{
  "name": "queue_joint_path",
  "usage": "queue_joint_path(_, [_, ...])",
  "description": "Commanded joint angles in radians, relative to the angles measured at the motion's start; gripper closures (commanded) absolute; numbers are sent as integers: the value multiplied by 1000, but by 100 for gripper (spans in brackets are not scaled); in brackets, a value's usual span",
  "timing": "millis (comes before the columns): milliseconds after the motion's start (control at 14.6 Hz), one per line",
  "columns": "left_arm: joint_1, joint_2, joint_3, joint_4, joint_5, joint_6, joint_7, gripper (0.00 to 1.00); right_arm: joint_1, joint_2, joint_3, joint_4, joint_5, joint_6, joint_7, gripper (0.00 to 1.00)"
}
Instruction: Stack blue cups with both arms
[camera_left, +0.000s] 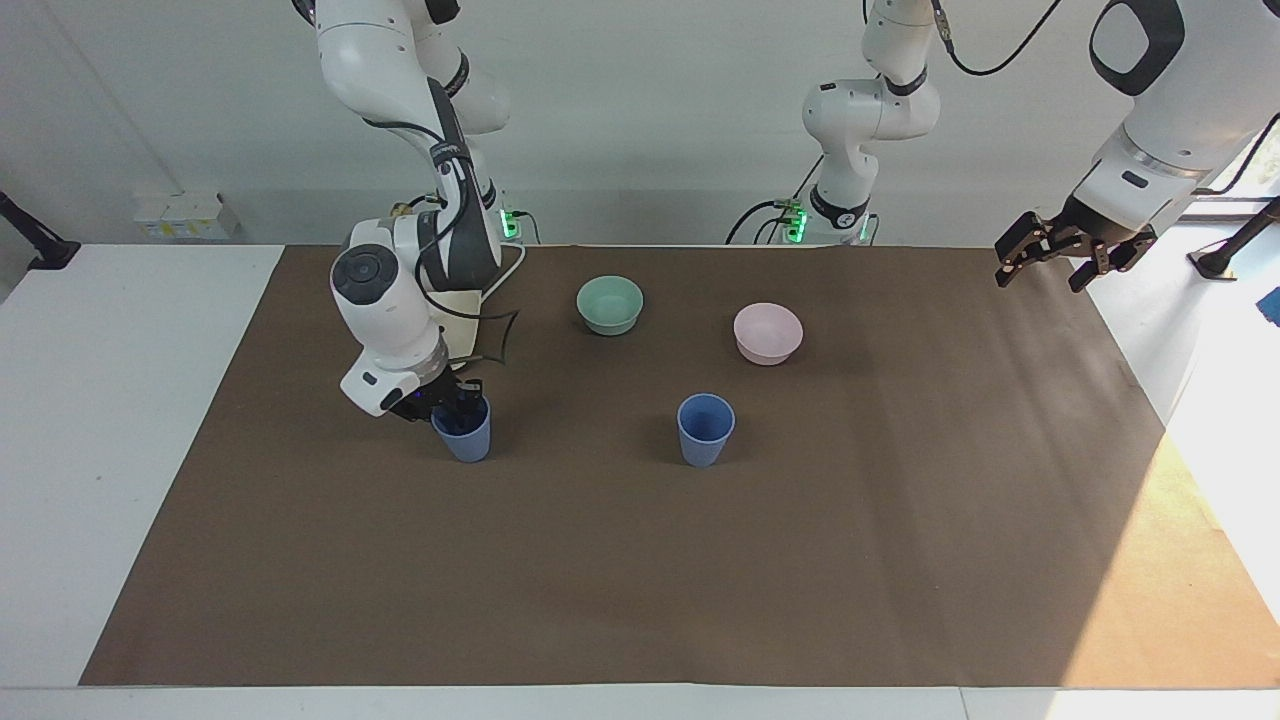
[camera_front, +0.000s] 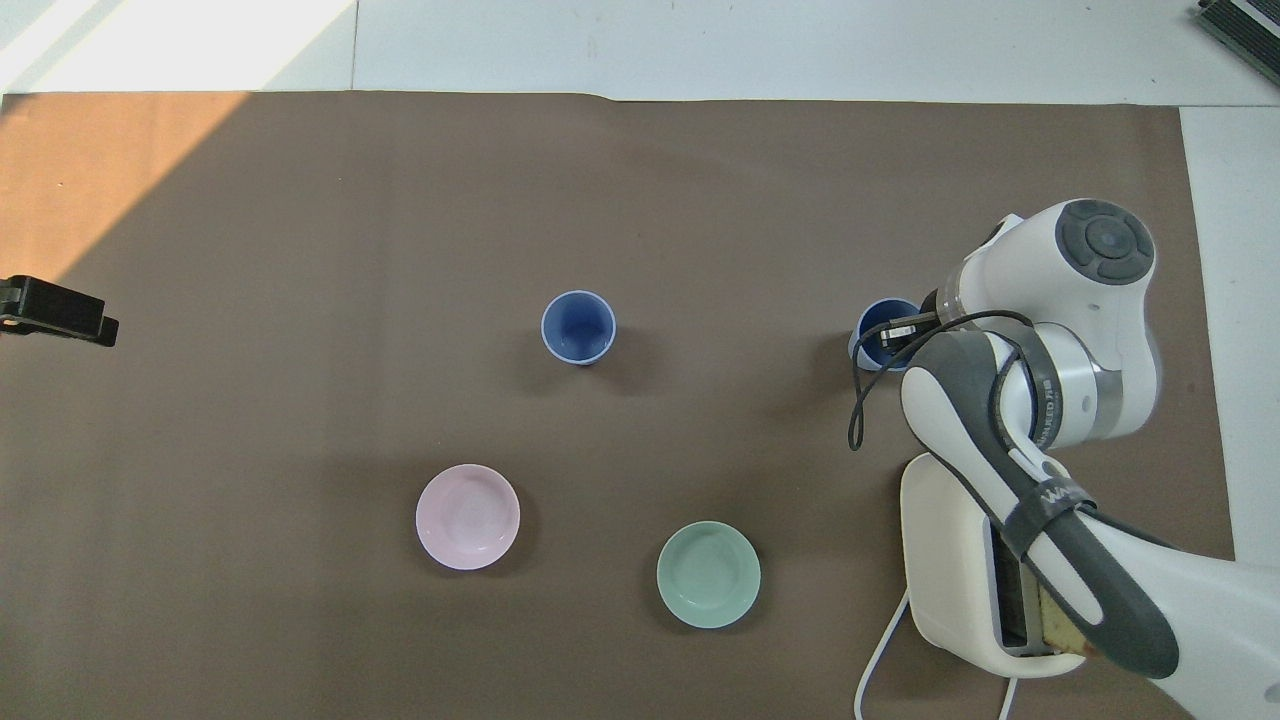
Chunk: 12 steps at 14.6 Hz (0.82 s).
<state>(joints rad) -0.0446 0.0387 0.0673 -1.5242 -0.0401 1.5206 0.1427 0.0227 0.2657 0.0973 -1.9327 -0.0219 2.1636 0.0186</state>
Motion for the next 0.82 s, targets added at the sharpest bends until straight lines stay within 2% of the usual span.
queue_joint_path(0, [11, -16, -4, -14, 17, 24, 12, 0, 0, -28, 4, 17, 13, -43, 4, 100])
queue_joint_path(137, [9, -16, -4, -13, 19, 21, 8, 0, -1, -42, 10, 90, 14, -141, 7, 100])
queue_joint_path(343, [11, -16, -4, -13, 19, 18, 8, 0, -1, -49, 37, 260, 19, -333, 15, 100])
queue_joint_path(617, [9, -16, -4, -13, 19, 18, 8, 0, 22, -46, 84, 371, 26, -384, 127, 100])
queue_joint_path(754, [9, -16, -1, -13, 19, 18, 8, 0, 78, -31, 101, 418, 20, -406, 220, 100])
